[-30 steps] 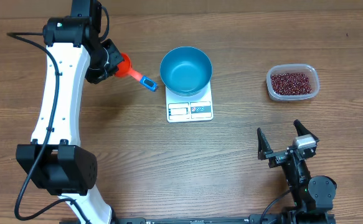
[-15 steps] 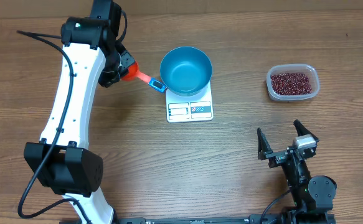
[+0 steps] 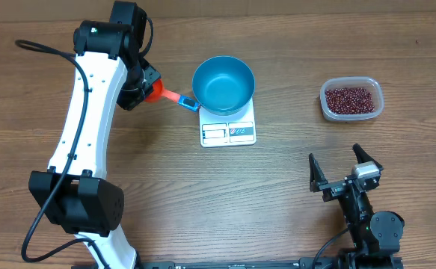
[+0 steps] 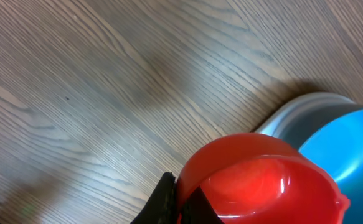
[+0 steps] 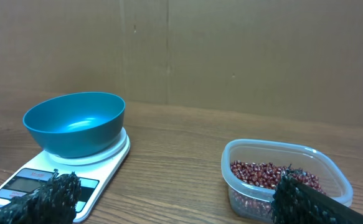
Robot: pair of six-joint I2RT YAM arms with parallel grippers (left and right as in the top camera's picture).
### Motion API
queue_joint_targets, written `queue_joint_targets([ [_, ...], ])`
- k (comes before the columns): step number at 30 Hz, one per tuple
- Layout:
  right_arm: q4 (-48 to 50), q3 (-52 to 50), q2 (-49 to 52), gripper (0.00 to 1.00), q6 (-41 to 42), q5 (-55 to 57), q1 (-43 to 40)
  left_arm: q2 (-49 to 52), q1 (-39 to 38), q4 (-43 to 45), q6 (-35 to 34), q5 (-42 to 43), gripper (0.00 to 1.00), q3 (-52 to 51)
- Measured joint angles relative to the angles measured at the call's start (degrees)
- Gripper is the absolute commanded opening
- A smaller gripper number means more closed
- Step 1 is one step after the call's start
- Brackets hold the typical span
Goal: Scoop item into bowl and weigh 150g on scale
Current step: 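Lift the red cup with the left gripper toward the teal bowl, then move the right gripper toward the red cup's blue handle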
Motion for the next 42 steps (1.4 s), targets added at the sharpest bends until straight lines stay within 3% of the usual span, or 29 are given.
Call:
queue_joint_targets([
  [12, 0.4, 0.0, 0.0, 1.00, 0.2, -0.1, 0.0, 0.0, 0.0, 0.0, -1.1, 8.6, 0.04, 0.0],
  [22, 2.9, 0.0, 0.0, 1.00, 14.5, -10.1, 0.0, 0.0, -1.0, 0.0, -1.2, 10.6, 0.04, 0.0],
  [30, -6.4, 8.8, 1.0, 1.00, 19.6, -13.5, 0.0, 0.0, -2.3, 0.0, -1.3, 10.8, 0.04, 0.0],
  [42, -18.2, 29.5, 24.3, 1.00, 20.8, -19.8, 0.0, 0.0, -2.3, -0.3, -1.3, 10.8, 0.04, 0.0],
])
